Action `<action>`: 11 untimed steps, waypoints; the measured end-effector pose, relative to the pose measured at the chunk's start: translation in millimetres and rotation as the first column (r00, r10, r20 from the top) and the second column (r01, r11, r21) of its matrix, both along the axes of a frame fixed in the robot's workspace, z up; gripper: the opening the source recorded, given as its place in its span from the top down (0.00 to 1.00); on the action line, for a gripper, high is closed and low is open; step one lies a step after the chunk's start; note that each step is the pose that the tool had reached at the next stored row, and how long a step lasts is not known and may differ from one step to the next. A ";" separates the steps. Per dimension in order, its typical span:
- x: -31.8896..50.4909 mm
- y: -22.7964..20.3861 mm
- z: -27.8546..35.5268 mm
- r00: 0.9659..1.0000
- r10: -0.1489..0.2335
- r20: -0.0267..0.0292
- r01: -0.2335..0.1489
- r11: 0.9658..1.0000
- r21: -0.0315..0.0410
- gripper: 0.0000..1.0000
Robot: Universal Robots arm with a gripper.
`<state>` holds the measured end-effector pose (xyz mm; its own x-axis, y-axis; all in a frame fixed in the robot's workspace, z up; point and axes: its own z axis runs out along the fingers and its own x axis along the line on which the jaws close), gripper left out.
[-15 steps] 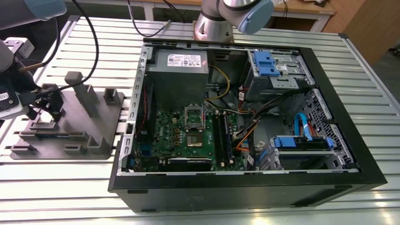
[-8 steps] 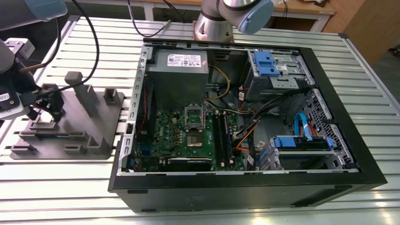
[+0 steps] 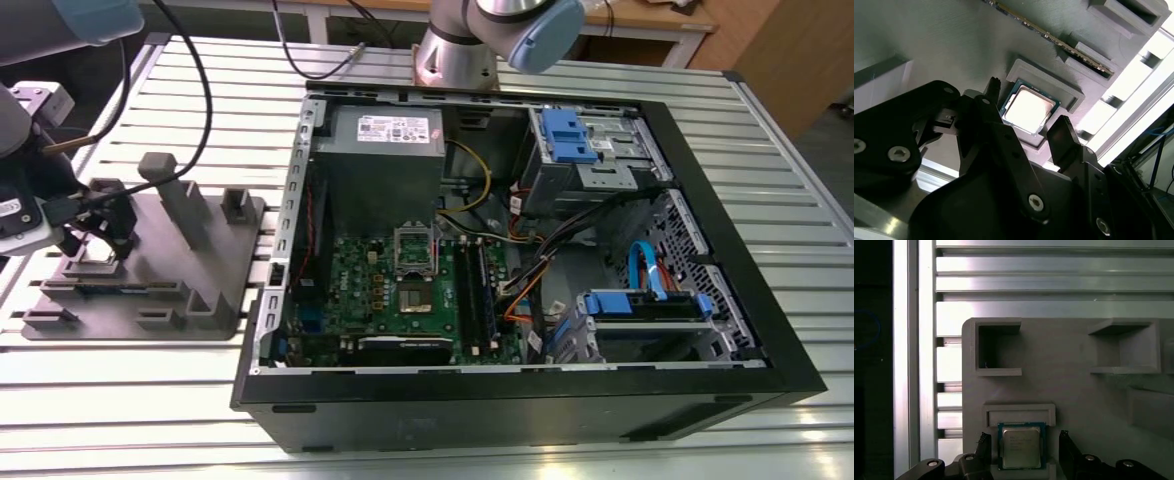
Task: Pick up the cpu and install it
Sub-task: 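Pick up the cpu and move it towards the insertion slot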
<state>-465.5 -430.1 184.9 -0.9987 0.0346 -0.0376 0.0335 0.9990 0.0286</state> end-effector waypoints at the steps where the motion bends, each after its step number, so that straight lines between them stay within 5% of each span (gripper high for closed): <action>1: 0.0 0.0 -0.1 1.000 0.003 0.000 -0.003 1.000 0.000 0.35; 11: -0.1 0.0 -2.2 1.000 0.008 0.000 -0.008 1.000 -0.001 0.35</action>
